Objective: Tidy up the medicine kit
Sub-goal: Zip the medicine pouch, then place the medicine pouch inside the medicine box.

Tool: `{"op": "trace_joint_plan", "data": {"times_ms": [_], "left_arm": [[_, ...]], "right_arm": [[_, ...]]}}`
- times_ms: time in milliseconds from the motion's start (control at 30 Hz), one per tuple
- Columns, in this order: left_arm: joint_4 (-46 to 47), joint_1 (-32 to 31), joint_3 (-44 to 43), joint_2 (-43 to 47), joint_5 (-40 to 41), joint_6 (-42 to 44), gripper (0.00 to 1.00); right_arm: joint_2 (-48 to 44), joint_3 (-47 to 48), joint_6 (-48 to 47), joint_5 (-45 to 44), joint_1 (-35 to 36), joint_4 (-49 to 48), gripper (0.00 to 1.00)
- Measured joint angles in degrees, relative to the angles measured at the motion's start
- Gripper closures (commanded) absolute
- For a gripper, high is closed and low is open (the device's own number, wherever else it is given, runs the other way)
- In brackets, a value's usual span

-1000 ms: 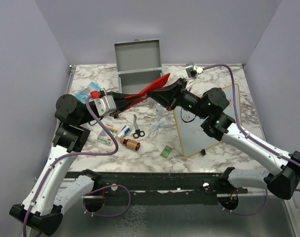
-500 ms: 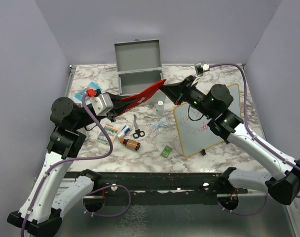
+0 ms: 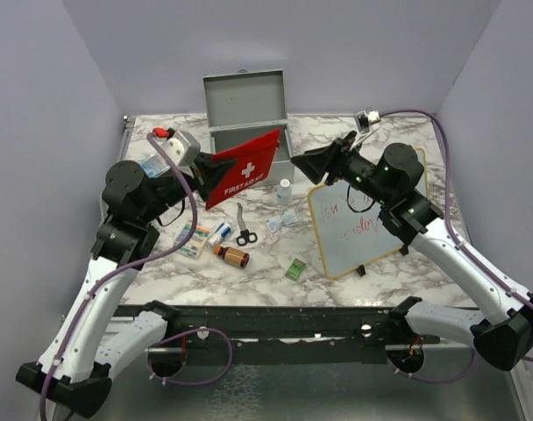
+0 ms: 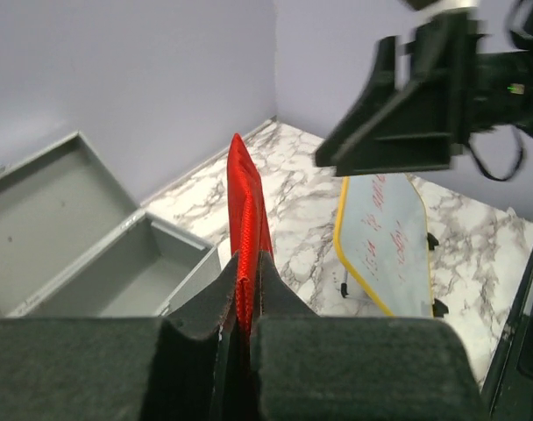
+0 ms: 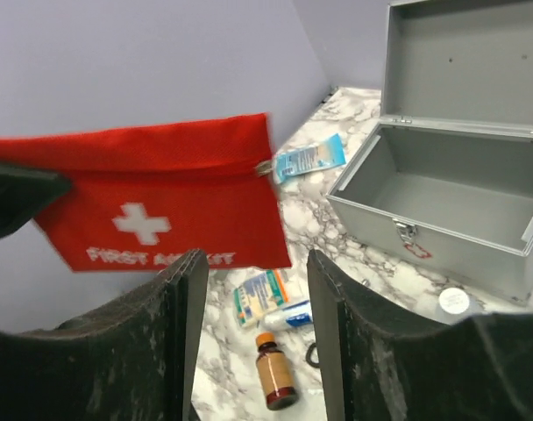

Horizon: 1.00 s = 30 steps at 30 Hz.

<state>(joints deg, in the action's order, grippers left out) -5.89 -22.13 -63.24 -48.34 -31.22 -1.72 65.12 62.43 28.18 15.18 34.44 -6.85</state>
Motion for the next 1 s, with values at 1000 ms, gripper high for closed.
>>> {"op": "trace_joint_plan", "data": {"times_ms": [1000], "left_arm": [[4.33, 17.51, -14.86, -45.16, 3.69, -40.94, 1.00]], "right_arm": [[-12.09, 2.58, -1.64, -2.32, 0.00, 15.43, 0.00]]}}
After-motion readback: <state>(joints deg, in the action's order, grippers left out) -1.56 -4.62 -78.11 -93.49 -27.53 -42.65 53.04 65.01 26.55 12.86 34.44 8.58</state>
